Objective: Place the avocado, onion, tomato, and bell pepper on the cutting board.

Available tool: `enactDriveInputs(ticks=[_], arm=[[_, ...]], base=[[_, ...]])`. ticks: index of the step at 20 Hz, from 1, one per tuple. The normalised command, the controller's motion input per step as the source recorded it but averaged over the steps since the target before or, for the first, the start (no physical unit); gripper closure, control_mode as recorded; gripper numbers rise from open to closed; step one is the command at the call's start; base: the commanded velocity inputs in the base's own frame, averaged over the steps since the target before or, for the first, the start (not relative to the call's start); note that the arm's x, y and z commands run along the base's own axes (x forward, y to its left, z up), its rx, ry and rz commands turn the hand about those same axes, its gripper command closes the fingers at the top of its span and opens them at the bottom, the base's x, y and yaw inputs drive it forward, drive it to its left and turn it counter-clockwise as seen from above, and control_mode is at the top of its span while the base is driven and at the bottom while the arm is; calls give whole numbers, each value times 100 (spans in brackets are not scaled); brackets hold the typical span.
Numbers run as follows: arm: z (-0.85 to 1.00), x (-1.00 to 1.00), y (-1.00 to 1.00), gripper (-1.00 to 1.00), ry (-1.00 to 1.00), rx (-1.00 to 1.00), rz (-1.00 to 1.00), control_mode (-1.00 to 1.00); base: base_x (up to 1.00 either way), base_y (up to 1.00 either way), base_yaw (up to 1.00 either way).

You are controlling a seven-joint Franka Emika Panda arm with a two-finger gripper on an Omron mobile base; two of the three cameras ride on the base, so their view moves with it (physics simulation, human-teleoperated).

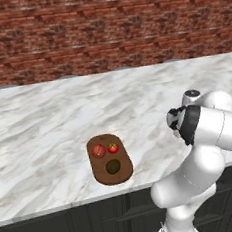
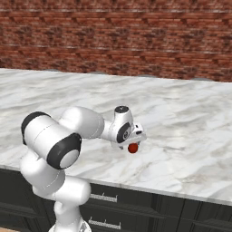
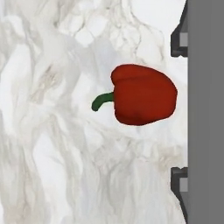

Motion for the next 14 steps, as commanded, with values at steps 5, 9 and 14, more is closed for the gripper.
enactDriveInputs(ticks=[5, 9, 14], arm=[[-22, 16, 0, -100, 2, 0, 0, -100], [-25, 14, 0, -100, 2, 0, 0, -100], [-25, 14, 0, -100, 2, 0, 0, -100]], base=[[0, 0, 0], [0, 0, 0], [0, 0, 0]])
